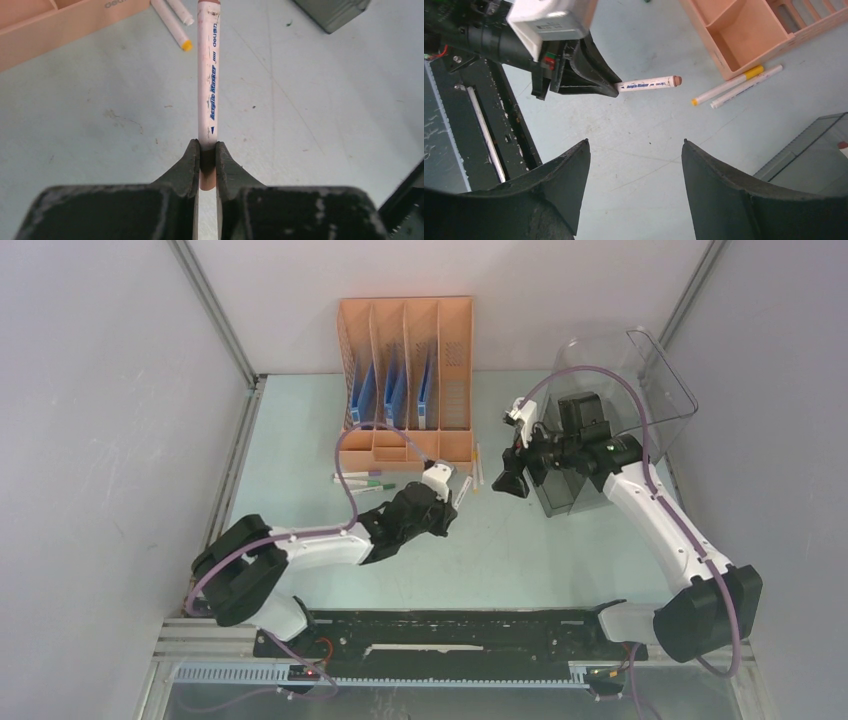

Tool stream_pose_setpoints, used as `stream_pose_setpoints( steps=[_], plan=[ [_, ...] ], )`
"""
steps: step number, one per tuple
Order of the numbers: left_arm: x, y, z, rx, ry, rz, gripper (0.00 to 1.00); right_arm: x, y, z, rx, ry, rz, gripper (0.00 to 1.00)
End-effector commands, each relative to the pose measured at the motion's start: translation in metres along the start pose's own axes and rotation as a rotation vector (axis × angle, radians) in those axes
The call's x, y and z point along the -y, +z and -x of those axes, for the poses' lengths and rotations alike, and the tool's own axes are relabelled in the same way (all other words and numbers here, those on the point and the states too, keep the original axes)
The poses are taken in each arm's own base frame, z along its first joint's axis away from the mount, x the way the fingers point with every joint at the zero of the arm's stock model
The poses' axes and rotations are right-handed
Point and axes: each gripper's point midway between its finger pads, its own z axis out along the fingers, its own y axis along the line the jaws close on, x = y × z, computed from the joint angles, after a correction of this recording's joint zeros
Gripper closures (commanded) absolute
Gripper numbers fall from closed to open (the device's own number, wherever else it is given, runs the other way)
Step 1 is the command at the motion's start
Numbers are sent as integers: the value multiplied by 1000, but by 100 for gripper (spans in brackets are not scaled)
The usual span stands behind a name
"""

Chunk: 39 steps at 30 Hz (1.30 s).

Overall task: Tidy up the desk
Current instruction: Pick up the stationery from the center of the board, then place the stationery in the drawer.

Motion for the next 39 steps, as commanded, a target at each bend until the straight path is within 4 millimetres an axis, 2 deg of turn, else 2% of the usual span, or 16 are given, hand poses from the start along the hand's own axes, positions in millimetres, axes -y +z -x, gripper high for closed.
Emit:
stream_pose_setpoints(
  steps=[1,6,15,24,29,39],
  plan=[
    [23,-22,42,189,-67,-87,100,-15,4,4,21,-3,77,25],
    [29,-40,44,257,-78,-113,100,-27,10,6,33,29,149,25],
    [34,-63,48,360,-107,-166,100,-34,28,11,43,142,189,25],
    [37,-82,65,463,-166,-204,100,-52,38,20,138,296,325,25],
    [43,-87,71,494,-198,-225,100,-60,39,23,180,335,389,25],
    [58,-88,76,516,-228,-270,100,-63,45,24,186,390,447,27]
  ],
)
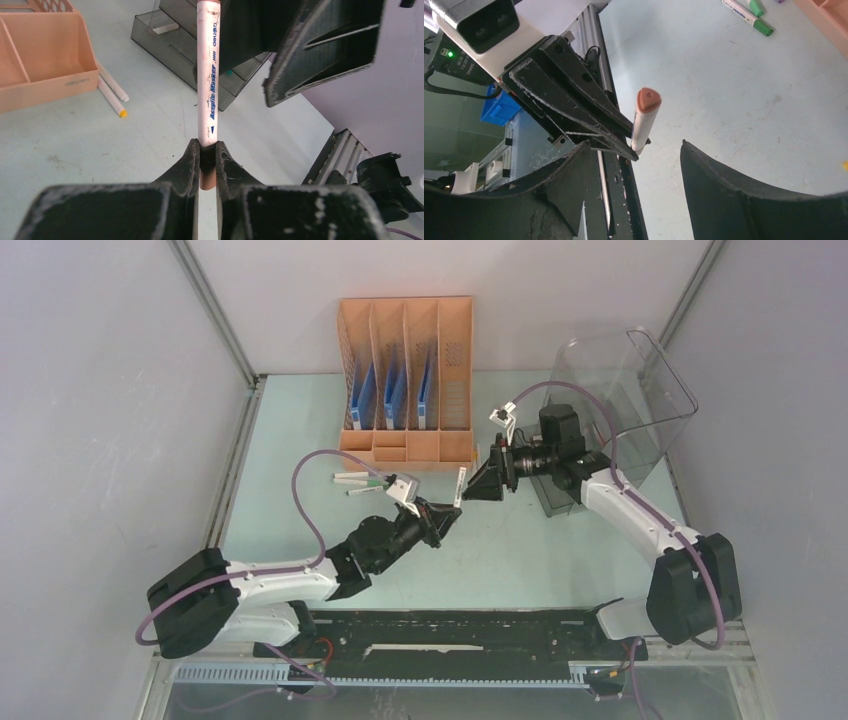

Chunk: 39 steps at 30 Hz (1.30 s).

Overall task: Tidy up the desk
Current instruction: Place the stationery in the drawer.

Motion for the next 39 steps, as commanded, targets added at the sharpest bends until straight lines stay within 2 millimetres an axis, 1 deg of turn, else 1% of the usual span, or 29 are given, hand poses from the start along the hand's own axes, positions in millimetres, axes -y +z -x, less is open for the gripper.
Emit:
stream_pose_setpoints(
  steps=[1,5,13,16,20,22,26,28,29,31,32,39],
  plan=[
    [13,3,15,67,-39,-33,100,-7,4,7,17,11,58,28],
    [18,4,15,68,-49,-46,100,-7,4,6,25,20,61,31],
    [22,6,15,75,-65,-55,100,-12,7,4,17,30,90,50],
    [22,7,14,77,-69,-56,100,-14,9,3,11,28,102,52],
    [23,8,14,77,-72,-60,100,-16,11,2,5,26,110,59],
    [24,8,14,76,-74,-63,100,-16,12,1,3,26,112,67],
    [24,8,13,77,-74,-64,100,-17,11,2,6,13,111,88],
    [23,6,14,79,-72,-63,99,-17,11,2,9,1,102,93],
    [23,6,14,81,-71,-63,97,-16,10,3,10,-3,97,96],
    [23,5,14,82,-69,-61,86,-16,10,2,10,-9,93,100],
    [22,4,14,83,-68,-59,80,-17,10,3,11,-12,92,100],
    [21,1,14,85,-62,-59,48,-14,9,3,-1,-30,69,100]
  ],
)
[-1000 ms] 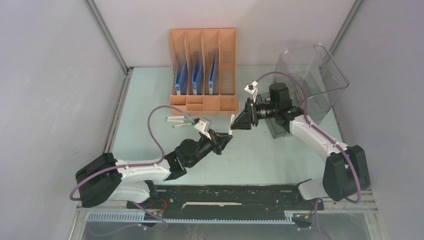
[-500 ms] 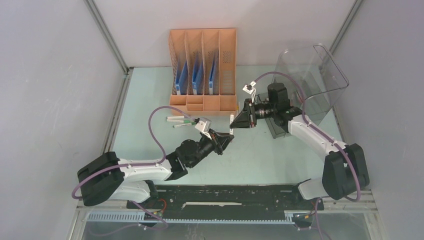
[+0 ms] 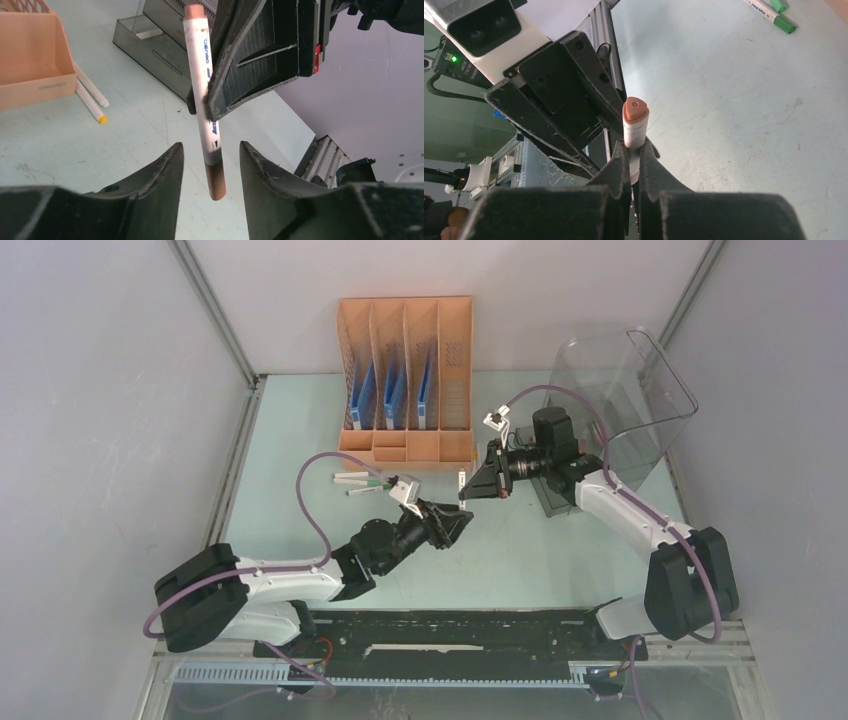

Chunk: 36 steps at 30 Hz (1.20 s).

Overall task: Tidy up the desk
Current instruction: Place the stationery in the drawer.

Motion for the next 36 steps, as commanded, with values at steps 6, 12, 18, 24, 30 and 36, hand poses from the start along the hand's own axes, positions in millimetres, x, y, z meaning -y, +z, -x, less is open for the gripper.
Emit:
stream_pose_setpoints(
  steps=[6,12,18,24,30,36],
  plan=[
    [-4,-11,15,60,29,18,24,-4,-5,8,-5,-106,-40,100],
    [-26,-26,21,86,87,108,5,16,-16,13,-15,-210,-202,100],
    [-55,-41,25,101,156,235,0,49,-45,27,-11,-355,-485,100],
    [-79,-47,11,44,193,345,0,84,-87,45,-10,-454,-794,100],
    [-83,-48,2,20,194,350,0,123,-126,52,-13,-428,-1060,100],
    [-86,-50,-4,5,201,358,0,155,-146,47,-39,-377,-1212,100]
  ],
)
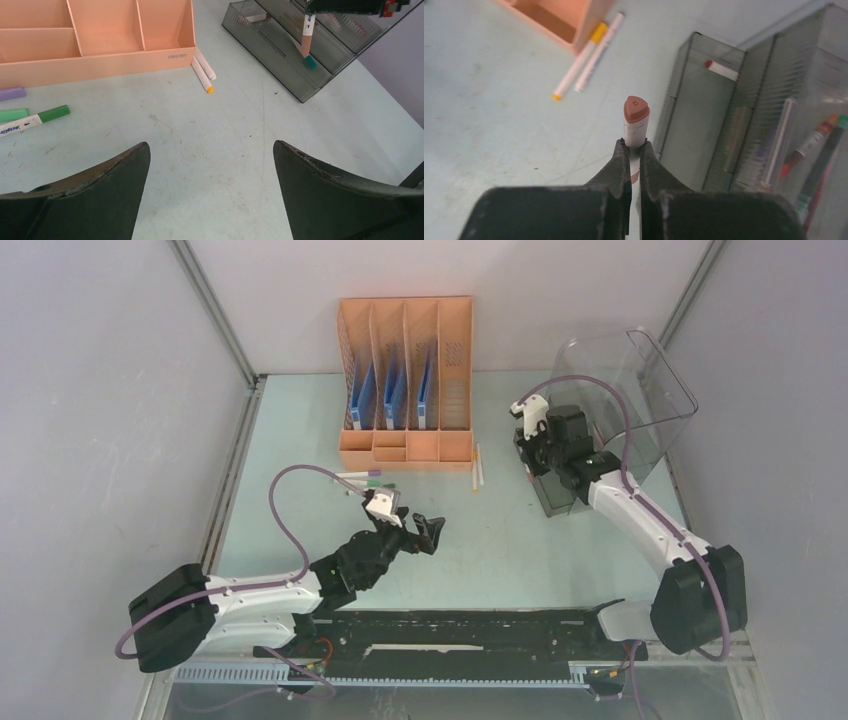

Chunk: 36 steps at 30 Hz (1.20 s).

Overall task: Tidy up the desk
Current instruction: Place the stationery in the drawer.

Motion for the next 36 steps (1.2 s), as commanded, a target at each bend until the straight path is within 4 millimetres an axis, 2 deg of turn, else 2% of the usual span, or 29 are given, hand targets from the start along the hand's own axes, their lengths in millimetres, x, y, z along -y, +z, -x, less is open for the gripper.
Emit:
stream_pose_setpoints(
  steps=[1,6,16,26,32,36],
  plan=[
    [-9,-1,-2,8,25,33,0,40,9,10,-5,-17,-194,100],
    [-11,-2,-5,2,25,33,0,54,22,-5,-64,-30,-263,100],
    [-11,-2,-11,-12,17,35,0,68,33,-22,-130,-58,-338,97],
    [-9,6,-17,-51,20,56,0,65,41,-31,-181,-65,-314,78],
    [-2,17,-22,-100,34,69,0,56,35,-24,-170,-50,-263,62],
    [4,29,-25,-135,42,85,1,47,28,-16,-144,-45,-205,56]
  ],
)
